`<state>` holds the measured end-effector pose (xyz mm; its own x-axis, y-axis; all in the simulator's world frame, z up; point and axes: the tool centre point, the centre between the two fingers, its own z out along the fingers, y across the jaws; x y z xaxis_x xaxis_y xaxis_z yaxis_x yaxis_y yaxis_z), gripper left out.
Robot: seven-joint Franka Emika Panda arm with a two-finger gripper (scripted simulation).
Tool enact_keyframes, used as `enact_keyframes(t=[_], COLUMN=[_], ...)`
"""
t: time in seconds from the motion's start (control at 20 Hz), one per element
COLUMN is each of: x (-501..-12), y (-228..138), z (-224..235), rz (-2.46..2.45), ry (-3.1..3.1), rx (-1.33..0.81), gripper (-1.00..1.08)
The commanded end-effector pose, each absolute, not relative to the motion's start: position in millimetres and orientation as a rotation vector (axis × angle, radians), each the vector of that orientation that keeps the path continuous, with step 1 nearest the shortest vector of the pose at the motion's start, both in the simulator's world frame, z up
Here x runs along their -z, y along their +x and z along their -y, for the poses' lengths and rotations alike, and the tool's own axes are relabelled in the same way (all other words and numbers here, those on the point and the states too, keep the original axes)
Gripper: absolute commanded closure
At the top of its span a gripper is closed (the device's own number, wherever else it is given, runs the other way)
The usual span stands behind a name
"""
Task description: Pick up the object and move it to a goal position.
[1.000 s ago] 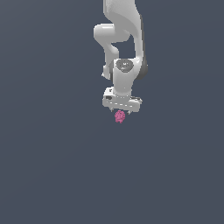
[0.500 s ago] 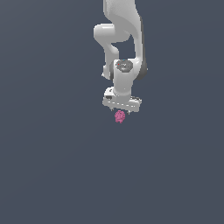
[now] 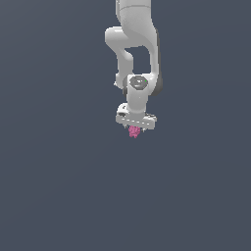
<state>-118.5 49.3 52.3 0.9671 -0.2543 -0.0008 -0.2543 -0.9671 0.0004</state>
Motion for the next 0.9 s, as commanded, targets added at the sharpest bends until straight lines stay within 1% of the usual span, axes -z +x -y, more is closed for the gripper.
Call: enact_keyframes(t=[0.0, 0.2, 0.25, 0.85], x=[-44.5, -40.4, -40.4, -42.2], y=[-118.3, -118.1, -118.1, -118.3], z=[-49.5, -49.4, -49.4, -50.4], rz=[0.403, 0.404, 0.404, 0.403], ry=[3.115, 3.115, 3.115, 3.116], rx=[0.000, 0.000, 0.000, -0.001], gripper=[-0.92, -0.92, 1.08, 1.08])
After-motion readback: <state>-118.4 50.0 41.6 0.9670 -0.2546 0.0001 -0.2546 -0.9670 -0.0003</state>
